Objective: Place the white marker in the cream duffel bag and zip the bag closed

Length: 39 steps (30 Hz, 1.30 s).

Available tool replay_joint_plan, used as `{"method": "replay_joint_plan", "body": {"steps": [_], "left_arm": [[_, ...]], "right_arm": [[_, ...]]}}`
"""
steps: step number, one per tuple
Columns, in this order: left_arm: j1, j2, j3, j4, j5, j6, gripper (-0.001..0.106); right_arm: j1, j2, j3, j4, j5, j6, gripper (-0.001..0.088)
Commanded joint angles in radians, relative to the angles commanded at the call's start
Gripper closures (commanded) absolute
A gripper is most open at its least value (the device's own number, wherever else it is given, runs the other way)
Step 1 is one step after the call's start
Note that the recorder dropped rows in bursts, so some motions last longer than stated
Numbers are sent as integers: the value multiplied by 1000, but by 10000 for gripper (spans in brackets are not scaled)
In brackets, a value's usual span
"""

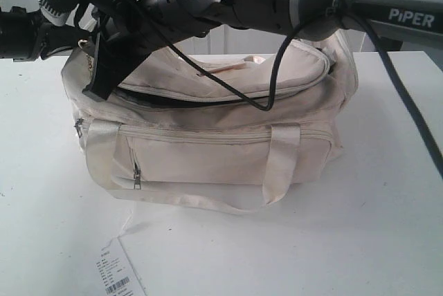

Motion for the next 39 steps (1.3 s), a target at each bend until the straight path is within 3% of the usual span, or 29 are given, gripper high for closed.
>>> {"method": "replay_joint_plan", "body": {"steps": [39], "left_arm": [[0,0,0,0,-7,0,1053]], "right_arm": [[0,-8,0,-2,145,-3,868]]}}
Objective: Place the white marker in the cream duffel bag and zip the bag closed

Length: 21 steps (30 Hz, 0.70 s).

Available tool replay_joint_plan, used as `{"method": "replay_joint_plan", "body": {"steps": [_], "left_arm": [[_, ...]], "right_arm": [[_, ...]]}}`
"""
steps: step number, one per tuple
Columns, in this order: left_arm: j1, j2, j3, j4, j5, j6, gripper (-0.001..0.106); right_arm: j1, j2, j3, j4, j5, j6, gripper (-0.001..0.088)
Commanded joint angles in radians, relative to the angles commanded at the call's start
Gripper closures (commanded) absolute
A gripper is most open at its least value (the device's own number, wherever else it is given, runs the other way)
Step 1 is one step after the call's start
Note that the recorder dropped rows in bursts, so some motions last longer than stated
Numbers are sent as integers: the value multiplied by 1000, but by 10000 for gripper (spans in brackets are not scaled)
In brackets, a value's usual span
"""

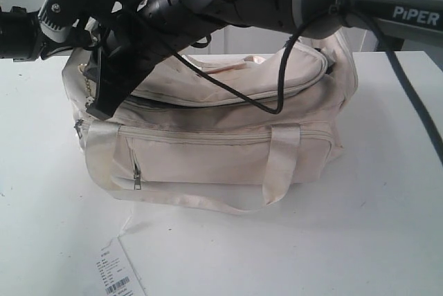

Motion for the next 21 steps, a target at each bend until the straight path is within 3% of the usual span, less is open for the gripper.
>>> {"method": "replay_joint_plan", "body": {"steps": [21], "left_arm": [[0,0,0,0,0,0,1053]], "right_arm": [[0,-2,0,-2,74,-2,868]]}}
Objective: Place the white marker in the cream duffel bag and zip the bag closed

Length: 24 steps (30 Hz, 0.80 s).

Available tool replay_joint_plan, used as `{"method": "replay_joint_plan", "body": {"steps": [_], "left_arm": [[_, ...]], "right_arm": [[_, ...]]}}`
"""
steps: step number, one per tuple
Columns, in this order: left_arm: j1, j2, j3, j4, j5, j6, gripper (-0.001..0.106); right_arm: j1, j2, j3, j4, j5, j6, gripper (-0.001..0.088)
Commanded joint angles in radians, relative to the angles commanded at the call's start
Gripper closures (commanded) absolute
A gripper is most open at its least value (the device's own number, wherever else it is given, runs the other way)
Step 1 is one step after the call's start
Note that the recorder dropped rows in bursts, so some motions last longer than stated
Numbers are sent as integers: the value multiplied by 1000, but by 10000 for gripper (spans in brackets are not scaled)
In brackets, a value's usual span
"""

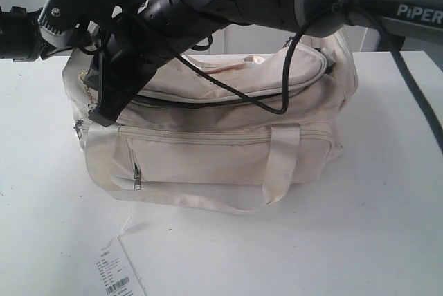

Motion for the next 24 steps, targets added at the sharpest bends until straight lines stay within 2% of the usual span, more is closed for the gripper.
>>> {"method": "replay_joint_plan", "body": {"steps": [18,20,22,24], "left_arm": [[0,0,0,0,-7,-24,1050],[0,0,0,-2,-17,-24,977],[0,0,0,-6,-40,-26,849],[8,0,0,-7,-47,-26,660]], "right_arm": [[0,0,0,-3,11,0,868],[0,0,0,-3,9,0,868],[0,0,0,-3,5,0,868],[0,0,0,-3,5,0,868]]}}
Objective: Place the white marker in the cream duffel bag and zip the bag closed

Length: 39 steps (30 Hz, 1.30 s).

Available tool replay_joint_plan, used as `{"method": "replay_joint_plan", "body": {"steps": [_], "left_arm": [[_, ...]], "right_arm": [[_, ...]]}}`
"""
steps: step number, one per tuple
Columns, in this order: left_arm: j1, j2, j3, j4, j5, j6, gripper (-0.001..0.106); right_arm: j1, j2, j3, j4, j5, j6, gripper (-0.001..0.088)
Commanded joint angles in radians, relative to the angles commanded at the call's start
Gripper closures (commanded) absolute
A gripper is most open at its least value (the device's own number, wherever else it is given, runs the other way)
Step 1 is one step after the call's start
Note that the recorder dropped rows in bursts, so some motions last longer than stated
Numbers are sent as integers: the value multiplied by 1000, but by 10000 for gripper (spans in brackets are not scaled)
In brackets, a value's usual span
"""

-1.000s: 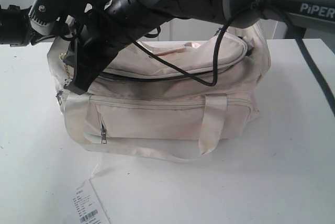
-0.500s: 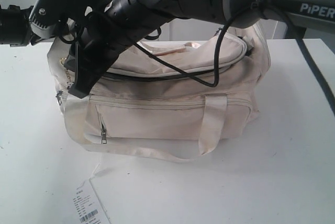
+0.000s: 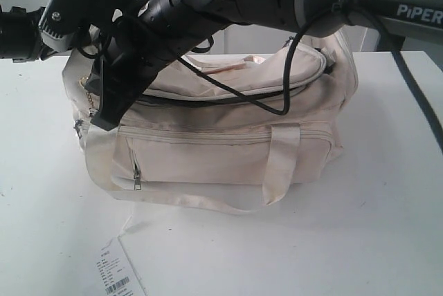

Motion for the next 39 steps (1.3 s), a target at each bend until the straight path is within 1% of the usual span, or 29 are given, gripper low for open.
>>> {"method": "replay_joint_plan", "body": {"steps": [2,3,4,7,9,12,14,16,21,24,28,30,32,35,38,39], "left_arm": [[11,-3,0,0,7,-33,502],[20,-5,0,0,17,-49,439],[28,-10,0,2,31,-57,403],[64,-51,0,48,93,-99,398],[84,-91,0,127,153,-142,399],[91,-151,13,271,210,-231,399],[91,-197,49,313,213,-258,399],[91,-239,95,313,213,-266,399],[89,-335,229,315,166,-271,399],[80,-390,309,321,106,-264,399],[44,-446,386,297,21,-264,399],[19,-455,407,288,-44,-264,399],[-9,-452,419,288,-85,-262,399],[-58,-432,421,261,-160,-257,399],[-90,-404,421,211,-201,-185,399],[-92,-397,421,200,-210,-177,399]], "right_arm": [[0,0,0,0,-2,0,868],[0,0,0,0,-6,0,868],[0,0,0,0,-11,0,868],[0,0,0,0,-36,0,868],[0,0,0,0,-42,0,868],[0,0,0,0,-42,0,868],[0,2,0,0,-41,0,868],[0,2,0,0,-41,2,868],[0,2,0,0,-33,4,868],[0,2,0,0,-26,6,868],[0,2,0,0,3,6,868],[0,2,0,0,13,6,868],[0,2,0,0,13,6,868],[0,2,0,0,13,6,868],[0,2,0,0,13,6,868],[0,2,0,0,13,6,868]]}}
